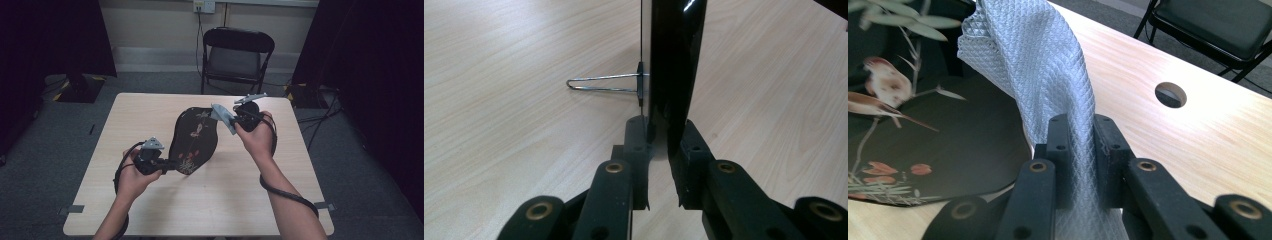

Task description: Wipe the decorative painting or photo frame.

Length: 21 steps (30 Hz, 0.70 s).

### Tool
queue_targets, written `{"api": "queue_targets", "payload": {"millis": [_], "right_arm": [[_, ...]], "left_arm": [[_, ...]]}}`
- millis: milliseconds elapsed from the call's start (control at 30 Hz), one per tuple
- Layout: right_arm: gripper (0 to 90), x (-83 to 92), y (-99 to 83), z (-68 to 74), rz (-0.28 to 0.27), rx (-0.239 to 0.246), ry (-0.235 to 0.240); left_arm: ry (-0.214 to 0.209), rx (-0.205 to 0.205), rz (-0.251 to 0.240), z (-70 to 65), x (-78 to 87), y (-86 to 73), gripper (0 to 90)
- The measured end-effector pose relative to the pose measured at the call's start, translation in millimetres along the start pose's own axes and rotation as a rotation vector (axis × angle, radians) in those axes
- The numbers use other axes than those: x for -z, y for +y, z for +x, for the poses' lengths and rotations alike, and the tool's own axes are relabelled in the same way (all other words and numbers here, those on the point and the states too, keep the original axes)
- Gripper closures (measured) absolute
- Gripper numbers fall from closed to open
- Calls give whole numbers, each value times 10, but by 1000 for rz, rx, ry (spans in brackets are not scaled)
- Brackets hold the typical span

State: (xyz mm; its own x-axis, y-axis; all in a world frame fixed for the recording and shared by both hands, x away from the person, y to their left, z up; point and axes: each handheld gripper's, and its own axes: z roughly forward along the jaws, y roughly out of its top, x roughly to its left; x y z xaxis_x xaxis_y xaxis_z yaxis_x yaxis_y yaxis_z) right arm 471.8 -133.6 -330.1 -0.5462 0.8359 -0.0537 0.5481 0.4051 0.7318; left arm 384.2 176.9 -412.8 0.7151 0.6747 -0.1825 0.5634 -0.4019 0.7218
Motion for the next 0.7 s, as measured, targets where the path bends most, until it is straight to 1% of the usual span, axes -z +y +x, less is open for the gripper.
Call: {"api": "queue_targets", "payload": {"millis": [267,700], "right_arm": [[798,-88,-109,-11,29,-2,-3],[798,-281,-340,49,84,6,17]], "left_arm": [[1,3,1,-3,0,-1,789],[3,6,0,-7,-1,-4,789]]}}
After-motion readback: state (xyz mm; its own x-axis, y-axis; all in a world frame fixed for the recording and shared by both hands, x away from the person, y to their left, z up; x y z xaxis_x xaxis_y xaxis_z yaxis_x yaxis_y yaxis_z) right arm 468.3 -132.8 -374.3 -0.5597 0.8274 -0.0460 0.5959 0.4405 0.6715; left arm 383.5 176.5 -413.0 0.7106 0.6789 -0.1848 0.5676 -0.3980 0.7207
